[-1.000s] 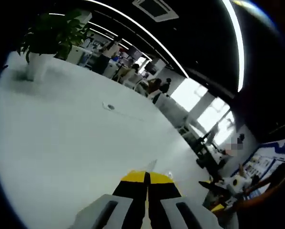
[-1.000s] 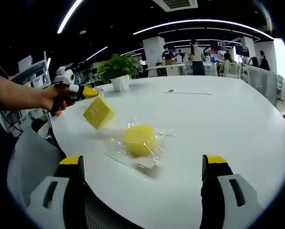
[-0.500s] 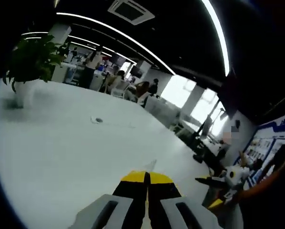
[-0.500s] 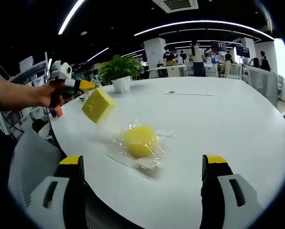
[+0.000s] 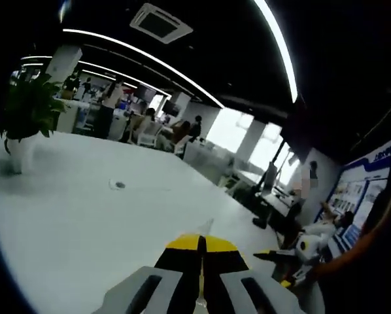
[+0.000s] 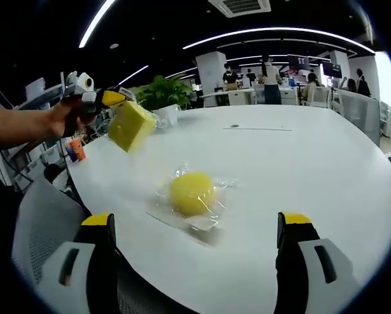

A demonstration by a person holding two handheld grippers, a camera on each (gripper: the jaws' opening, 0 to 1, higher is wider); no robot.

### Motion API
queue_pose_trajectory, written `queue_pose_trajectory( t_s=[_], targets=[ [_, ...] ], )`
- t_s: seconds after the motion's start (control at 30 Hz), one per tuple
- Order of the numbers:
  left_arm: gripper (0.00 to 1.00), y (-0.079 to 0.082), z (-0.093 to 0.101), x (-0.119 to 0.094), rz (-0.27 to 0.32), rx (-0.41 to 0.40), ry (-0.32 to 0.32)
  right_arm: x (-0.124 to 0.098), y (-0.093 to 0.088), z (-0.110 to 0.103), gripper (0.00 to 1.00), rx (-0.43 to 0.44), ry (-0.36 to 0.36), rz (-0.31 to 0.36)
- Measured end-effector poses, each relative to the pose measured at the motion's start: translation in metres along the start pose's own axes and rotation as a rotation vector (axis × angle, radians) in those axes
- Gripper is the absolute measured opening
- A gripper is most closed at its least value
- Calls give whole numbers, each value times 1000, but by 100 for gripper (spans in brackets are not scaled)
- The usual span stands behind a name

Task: Compare the silicone blocks by pressing each to a similar depth, holding the contact briefly, and releasing to observe deformation and rebound differences across the visible hardness samples.

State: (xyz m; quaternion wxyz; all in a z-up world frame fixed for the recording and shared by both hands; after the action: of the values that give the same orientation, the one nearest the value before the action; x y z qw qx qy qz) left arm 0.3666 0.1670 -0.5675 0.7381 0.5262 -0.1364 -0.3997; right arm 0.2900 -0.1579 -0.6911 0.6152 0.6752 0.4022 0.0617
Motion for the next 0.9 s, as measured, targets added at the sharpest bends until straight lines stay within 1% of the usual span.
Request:
queue_pose_trajectory(
  t_s=[0.23, 0.43, 0.7, 0.9],
  targets=[
    [0, 8, 5, -2, 9, 16, -29, 0, 0, 0, 96, 6, 0, 7],
    [0, 10, 7, -3, 13, 8, -54, 0, 1, 0, 96, 15, 4, 10],
    [0, 10, 16, -1, 13, 35, -95, 0, 1, -1, 96, 8, 7, 3],
    [0, 13, 22, -5, 10, 43, -116, 2, 2, -3, 96, -3, 16, -3]
  ],
)
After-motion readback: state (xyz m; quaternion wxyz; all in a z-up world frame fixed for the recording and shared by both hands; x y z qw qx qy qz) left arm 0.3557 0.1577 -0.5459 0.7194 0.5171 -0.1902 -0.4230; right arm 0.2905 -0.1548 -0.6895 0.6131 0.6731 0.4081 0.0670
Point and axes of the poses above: the point that each gripper's makers call its tool centre point, and the gripper's own axes: x roughly forward along the fingers, z roughly to its right, y roughly out of its top, the point moved 9 cm from there along -x, roughly backward along the fingers, and after that the axes turned 2 degrees about x, right-handed, at the moved point
